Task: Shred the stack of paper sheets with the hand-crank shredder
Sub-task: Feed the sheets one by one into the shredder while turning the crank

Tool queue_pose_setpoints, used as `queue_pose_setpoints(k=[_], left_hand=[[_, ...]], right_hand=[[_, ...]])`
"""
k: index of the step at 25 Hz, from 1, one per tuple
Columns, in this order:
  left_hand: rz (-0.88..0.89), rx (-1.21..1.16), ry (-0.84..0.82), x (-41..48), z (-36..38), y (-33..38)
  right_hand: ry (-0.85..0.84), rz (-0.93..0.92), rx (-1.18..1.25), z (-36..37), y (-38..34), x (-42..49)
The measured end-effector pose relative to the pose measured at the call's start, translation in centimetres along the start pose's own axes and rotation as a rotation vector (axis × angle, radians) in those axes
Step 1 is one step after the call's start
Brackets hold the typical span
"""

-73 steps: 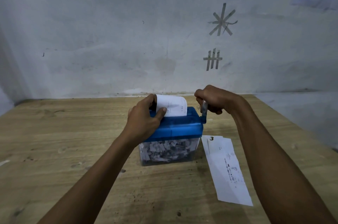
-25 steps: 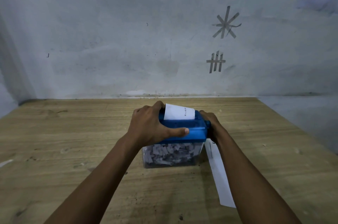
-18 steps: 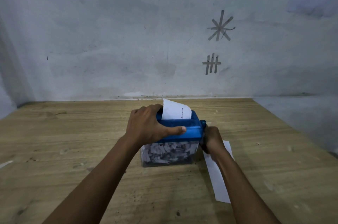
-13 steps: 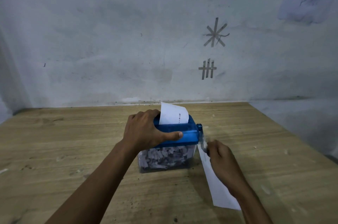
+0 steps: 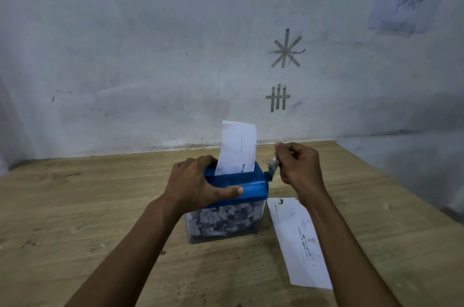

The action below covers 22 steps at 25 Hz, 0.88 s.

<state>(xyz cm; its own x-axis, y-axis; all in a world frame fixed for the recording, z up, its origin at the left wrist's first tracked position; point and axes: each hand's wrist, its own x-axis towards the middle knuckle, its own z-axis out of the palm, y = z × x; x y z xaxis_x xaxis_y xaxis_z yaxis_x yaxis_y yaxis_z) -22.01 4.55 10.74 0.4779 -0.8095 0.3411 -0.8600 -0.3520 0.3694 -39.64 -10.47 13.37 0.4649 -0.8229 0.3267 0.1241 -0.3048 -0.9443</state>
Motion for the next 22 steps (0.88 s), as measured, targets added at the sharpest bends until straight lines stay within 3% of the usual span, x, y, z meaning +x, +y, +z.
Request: queue_pose_setpoints(k=[3,11,13,17,22], left_hand=[[0.020,-0.035,-0.003,0.2,0.1,0.2],[0.051,0.064,0.034,0.2,0.2,0.2],[0.070,0.140,0.029,0.4,0.1,0.1],[0.066,0.273,0.000,0.0,-0.2,0.8],[0.029,0.250,0.002,-0.1,0.1,1.0]], right_hand=[[0.056,-0.013,-0.096,1.0,0.0,1.9],[-0.119,0.531,-0.157,3.2,6.4,6.1],[-0.188,0.573,-0.169,2.5,6.8,4.3],[-0.146,0.472,-0.282,1.8,7.3,1.0],[-0.137,0.262,-0.405,-0.9,6.2,-4.2]])
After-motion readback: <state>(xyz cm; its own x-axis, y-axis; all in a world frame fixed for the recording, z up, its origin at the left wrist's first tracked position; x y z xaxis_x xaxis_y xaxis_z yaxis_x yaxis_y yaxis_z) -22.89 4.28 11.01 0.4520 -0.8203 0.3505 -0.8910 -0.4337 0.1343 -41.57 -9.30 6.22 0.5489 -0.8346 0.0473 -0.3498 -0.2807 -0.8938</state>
